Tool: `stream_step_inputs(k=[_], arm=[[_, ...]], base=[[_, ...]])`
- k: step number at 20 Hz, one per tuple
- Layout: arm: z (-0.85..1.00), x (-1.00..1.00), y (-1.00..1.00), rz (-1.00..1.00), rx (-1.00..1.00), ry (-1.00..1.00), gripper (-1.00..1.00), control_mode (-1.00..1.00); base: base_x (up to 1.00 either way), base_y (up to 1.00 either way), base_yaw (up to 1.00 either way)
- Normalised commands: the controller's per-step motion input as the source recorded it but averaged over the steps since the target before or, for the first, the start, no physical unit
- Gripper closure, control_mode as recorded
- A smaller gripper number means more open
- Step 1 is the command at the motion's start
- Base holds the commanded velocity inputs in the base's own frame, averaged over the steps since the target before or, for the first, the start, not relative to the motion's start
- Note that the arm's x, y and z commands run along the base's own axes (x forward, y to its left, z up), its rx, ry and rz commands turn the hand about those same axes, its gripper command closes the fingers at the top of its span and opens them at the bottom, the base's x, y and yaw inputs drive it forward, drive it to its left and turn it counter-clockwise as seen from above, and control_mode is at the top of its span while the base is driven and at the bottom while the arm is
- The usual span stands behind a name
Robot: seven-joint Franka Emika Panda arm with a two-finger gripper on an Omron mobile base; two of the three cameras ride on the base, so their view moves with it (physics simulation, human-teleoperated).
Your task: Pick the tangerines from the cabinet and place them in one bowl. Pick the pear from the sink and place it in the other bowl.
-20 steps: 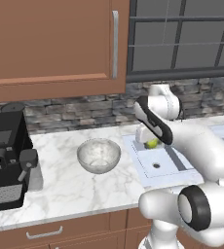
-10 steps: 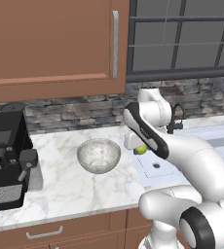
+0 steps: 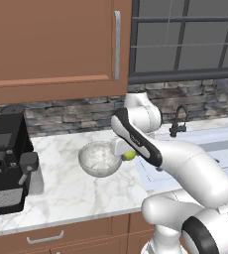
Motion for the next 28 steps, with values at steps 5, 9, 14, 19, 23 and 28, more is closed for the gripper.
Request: stream_step_inputs(k=[5, 9, 14, 19, 23, 28], arm=[[0.0, 0.17, 0.33, 0.0, 0.0, 0.0, 1.0, -1.0], [-0.03, 0.39, 0.19, 0.0, -0.01, 0.0, 1.0, -1.0], [-0.2, 0.39, 0.23, 0.0, -0.04, 0.0, 1.0, -1.0], [-0.24, 0.23, 0.23, 0.0, -0.03, 0.0, 1.0, -1.0], [-0.22, 0.13, 0.26, 0.0, -0.03, 0.0, 1.0, -1.0], [-0.01, 0.23, 0.13, 0.0, 0.0, 0.0, 1.0, -1.0]], base=[[0.0, 0.0, 0.0], [0.0, 0.0, 0.0], [0.0, 0.0, 0.0], [0.0, 0.0, 0.0], [0.0, 0.0, 0.0], [0.0, 0.0, 0.0]])
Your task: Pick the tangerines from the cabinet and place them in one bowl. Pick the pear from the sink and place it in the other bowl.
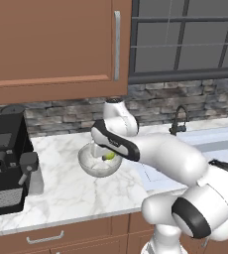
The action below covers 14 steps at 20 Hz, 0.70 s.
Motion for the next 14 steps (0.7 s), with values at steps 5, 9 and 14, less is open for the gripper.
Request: stream_step_inputs(k=[5, 9, 14], arm=[[0.0, 0.3, 0.05, 0.0, 0.0, 0.0, 1.0, -1.0], [-0.2, 0.2, 0.05, 0.0, -0.01, 0.0, 1.0, -1.0], [-0.3, 0.12, 0.05, 0.0, 0.0, 0.0, 1.0, -1.0]], base=[[0.0, 0.0, 0.0], [0.0, 0.0, 0.0], [0.0, 0.0, 0.0]])
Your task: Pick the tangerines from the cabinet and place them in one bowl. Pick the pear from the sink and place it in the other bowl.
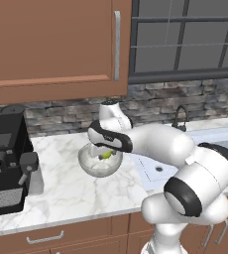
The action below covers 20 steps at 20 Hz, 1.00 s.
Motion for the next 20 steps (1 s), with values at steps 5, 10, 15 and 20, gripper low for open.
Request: stream_step_inputs(k=[5, 10, 15, 20], arm=[[-0.17, 0.14, 0.03, 0.0, 0.0, 0.0, 1.0, -1.0], [-0.18, 0.11, 0.02, 0.0, 0.0, 0.0, 1.0, -1.0], [-0.19, 0.05, 0.04, 0.0, 0.0, 0.0, 1.0, -1.0], [-0.12, 0.01, 0.09, 0.0, 0.0, 0.0, 1.0, -1.0]], base=[[0.0, 0.0, 0.0], [0.0, 0.0, 0.0], [0.0, 0.0, 0.0], [0.0, 0.0, 0.0]])
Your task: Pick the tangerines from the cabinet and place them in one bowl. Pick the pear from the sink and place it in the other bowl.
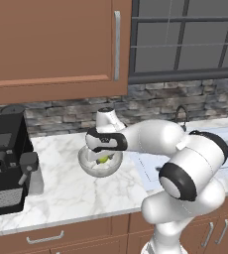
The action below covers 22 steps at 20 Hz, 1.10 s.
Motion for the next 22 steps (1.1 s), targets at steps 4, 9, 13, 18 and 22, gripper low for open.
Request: stream_step_inputs(k=[4, 9, 13, 18, 22], arm=[[-0.1, 0.03, 0.07, 0.0, 0.0, 0.0, 1.0, -1.0], [-0.11, 0.09, 0.02, 0.0, 0.0, 0.0, 1.0, -1.0], [-0.09, 0.04, 0.0, 0.0, 0.0, 0.0, 1.0, -1.0], [-0.05, 0.01, 0.0, 0.0, 0.0, 0.0, 1.0, -1.0], [-0.09, 0.03, 0.0, 0.0, 0.0, 0.0, 1.0, -1.0]], base=[[0.0, 0.0, 0.0], [0.0, 0.0, 0.0], [0.0, 0.0, 0.0], [0.0, 0.0, 0.0], [0.0, 0.0, 0.0]])
